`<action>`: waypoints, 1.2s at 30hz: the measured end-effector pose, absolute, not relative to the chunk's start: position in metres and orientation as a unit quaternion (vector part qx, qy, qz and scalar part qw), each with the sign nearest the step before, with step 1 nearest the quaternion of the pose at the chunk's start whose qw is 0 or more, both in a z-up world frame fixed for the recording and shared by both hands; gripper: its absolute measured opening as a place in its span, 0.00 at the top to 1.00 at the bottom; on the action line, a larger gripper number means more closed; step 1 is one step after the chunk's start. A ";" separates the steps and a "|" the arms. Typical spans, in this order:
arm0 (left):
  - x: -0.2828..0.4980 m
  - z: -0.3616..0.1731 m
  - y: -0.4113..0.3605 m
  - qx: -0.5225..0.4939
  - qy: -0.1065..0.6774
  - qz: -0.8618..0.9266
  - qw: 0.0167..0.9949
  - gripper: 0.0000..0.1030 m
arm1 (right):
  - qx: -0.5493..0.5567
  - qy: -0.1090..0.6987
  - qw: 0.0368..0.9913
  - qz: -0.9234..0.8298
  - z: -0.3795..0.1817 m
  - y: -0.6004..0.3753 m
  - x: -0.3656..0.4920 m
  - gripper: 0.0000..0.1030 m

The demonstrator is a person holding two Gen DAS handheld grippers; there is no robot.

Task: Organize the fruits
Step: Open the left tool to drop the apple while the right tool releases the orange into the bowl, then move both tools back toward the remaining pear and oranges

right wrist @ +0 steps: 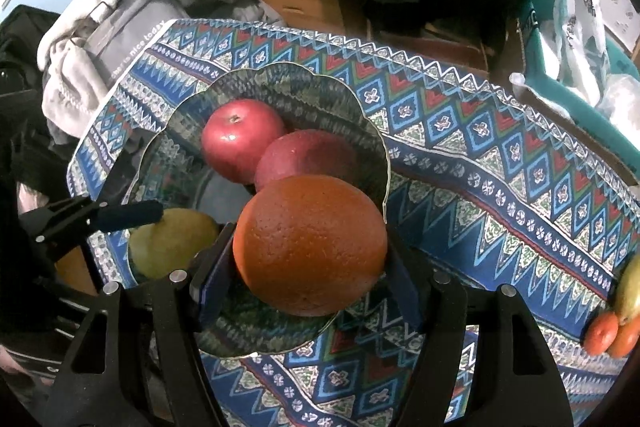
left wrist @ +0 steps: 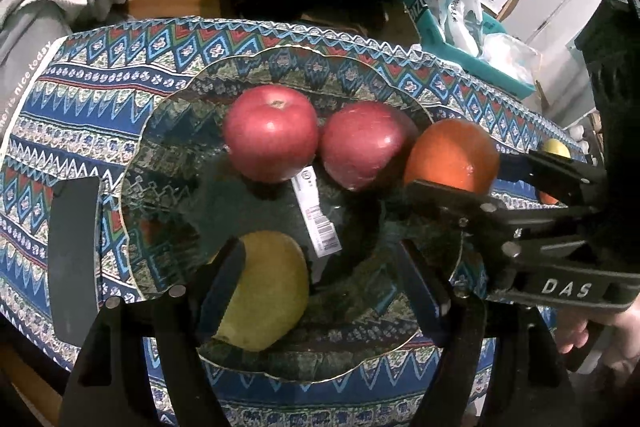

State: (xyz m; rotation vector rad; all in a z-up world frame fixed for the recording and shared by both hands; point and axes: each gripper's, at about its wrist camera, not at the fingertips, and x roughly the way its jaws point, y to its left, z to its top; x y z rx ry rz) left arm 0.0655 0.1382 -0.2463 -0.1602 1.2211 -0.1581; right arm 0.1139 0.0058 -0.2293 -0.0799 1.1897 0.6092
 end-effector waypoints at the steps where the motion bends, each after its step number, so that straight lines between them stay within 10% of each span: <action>1: 0.065 -0.246 0.139 -0.075 0.572 -0.072 0.813 0.24 | -0.035 0.552 0.783 0.283 -0.229 0.005 0.114 0.31; 36: 0.049 -0.193 0.103 -0.060 0.544 -0.091 0.832 0.23 | -0.034 0.500 0.832 0.239 -0.161 -0.050 0.081 0.31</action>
